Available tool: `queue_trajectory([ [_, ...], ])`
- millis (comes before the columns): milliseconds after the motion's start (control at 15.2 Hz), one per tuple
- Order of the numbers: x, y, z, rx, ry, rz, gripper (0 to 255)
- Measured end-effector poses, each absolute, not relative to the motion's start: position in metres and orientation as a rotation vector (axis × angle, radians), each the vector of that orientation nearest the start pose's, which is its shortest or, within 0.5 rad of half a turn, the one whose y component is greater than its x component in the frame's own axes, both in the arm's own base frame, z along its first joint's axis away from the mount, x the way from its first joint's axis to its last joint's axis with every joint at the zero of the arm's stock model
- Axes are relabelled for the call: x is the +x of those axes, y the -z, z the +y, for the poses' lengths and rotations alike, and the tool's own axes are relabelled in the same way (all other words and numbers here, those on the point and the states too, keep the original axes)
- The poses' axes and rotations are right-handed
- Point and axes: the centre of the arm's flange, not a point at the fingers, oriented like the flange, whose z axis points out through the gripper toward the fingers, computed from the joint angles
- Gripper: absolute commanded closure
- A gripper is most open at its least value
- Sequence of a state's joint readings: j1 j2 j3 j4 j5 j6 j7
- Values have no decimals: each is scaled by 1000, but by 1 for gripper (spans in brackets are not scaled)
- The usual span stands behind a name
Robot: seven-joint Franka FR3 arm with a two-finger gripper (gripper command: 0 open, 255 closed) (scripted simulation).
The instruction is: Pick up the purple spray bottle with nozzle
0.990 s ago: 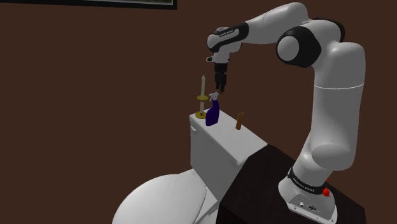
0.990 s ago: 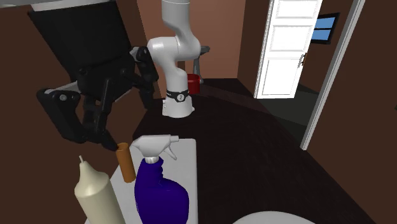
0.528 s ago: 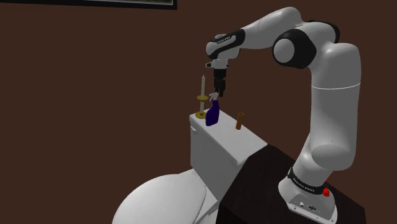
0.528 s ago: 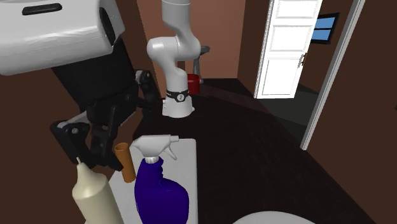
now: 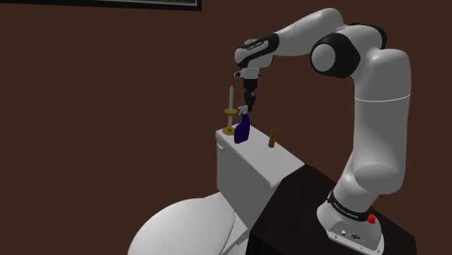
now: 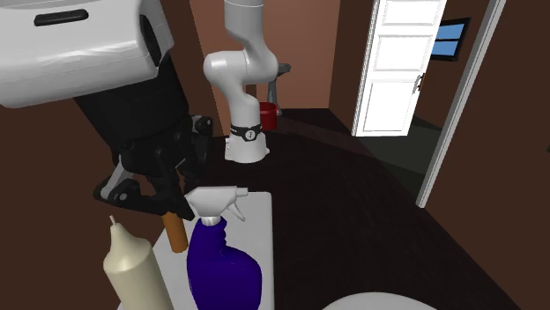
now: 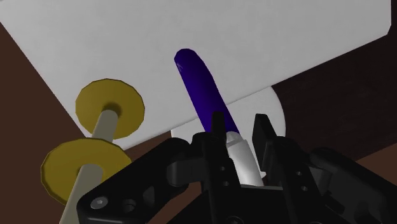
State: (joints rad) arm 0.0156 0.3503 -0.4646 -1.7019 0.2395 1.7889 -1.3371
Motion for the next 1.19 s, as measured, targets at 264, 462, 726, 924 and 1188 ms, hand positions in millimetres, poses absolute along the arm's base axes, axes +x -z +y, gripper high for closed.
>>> queue_trajectory([
  [264,578,-396,-229,-2681,-125,-1161,255],
  [462,579,-411,-230,-2681,-124,-1161,255],
  [726,579,-433,-231,-2681,-124,-1161,255],
  [924,578,-447,-230,-2681,-124,-1161,255],
  [1188,579,-466,-229,-2681,-124,-1161,255],
])
